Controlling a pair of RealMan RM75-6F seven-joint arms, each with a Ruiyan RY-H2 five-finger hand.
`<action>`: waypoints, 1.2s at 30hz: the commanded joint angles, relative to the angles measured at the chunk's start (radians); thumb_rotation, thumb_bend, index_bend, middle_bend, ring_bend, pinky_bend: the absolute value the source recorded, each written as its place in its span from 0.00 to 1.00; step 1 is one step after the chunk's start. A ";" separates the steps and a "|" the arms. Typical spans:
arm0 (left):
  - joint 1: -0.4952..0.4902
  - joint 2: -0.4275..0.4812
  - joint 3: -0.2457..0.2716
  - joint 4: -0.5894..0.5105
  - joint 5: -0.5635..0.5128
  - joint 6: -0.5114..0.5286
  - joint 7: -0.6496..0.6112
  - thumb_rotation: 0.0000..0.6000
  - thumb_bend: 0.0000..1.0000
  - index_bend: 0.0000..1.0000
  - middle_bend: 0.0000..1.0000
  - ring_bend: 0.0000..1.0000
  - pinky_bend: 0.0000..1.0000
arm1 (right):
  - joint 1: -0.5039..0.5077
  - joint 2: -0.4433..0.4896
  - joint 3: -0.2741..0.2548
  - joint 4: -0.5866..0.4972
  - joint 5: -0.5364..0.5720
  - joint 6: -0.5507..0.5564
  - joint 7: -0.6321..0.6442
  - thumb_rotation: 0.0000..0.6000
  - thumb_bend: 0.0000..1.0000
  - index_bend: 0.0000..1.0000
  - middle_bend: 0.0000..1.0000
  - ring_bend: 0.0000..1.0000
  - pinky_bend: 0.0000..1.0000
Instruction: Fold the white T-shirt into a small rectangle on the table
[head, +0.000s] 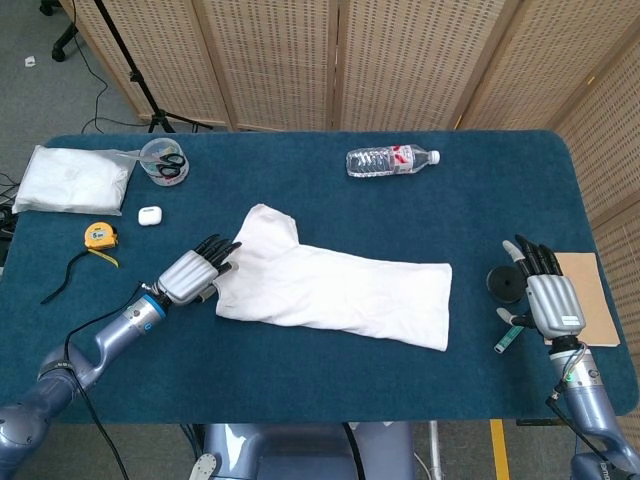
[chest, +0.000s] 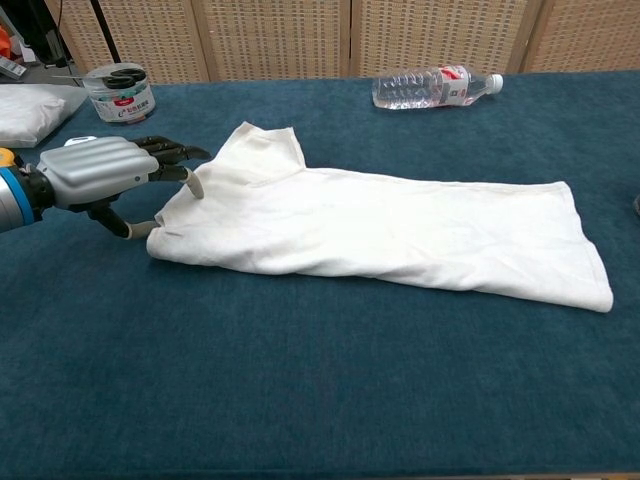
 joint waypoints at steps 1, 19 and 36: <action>0.001 -0.016 0.002 0.022 -0.003 -0.010 -0.001 1.00 0.38 0.28 0.00 0.00 0.00 | 0.000 0.000 0.000 0.000 0.000 0.000 0.000 1.00 0.00 0.00 0.00 0.00 0.00; 0.031 -0.152 -0.027 0.179 -0.042 0.024 -0.062 1.00 0.42 0.61 0.00 0.00 0.00 | -0.002 0.009 0.003 -0.004 -0.009 0.007 0.030 1.00 0.00 0.00 0.00 0.00 0.00; 0.029 -0.127 -0.026 0.177 -0.055 -0.002 -0.119 1.00 0.59 0.74 0.00 0.00 0.00 | -0.011 0.033 0.008 -0.025 -0.026 0.037 0.060 1.00 0.00 0.00 0.00 0.00 0.00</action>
